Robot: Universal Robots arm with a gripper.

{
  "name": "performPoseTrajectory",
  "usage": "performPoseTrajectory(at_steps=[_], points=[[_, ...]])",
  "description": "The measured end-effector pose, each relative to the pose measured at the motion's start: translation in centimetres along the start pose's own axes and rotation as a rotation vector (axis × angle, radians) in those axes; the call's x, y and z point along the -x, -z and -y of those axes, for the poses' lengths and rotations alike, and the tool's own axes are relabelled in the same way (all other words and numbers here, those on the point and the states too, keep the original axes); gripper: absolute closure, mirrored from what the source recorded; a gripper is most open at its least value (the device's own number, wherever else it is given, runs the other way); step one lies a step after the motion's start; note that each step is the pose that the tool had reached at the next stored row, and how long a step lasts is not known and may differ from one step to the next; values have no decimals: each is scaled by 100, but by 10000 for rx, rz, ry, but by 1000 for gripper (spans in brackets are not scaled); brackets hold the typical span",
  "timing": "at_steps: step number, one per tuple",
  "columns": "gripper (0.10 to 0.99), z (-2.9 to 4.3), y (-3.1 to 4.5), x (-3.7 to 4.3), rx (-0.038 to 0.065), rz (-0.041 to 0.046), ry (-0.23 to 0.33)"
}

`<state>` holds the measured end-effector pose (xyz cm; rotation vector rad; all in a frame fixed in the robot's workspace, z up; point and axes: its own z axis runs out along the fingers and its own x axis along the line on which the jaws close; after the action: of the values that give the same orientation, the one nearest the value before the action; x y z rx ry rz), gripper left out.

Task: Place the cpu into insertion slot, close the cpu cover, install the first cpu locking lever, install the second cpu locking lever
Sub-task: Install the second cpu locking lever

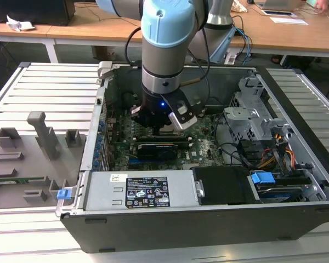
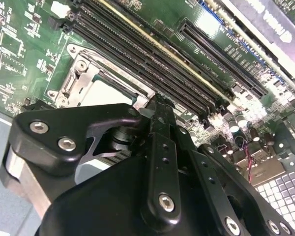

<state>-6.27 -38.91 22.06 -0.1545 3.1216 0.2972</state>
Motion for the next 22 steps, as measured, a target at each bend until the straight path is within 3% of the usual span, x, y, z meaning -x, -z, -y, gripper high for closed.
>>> performPoseTrajectory(at_steps=[2, 12, 13, 18, 20, 22], points=[[976, 16, -27, -16, 123, 13, 4], [976, 38, -126, -67, 468, 61, 15], [976, 44, -135, -71, 544, 73, 17], [976, 55, -179, -81, 734, 109, 26], [976, 61, -189, -128, 890, 137, 36], [976, 78, -195, -153, 967, 146, 40]])
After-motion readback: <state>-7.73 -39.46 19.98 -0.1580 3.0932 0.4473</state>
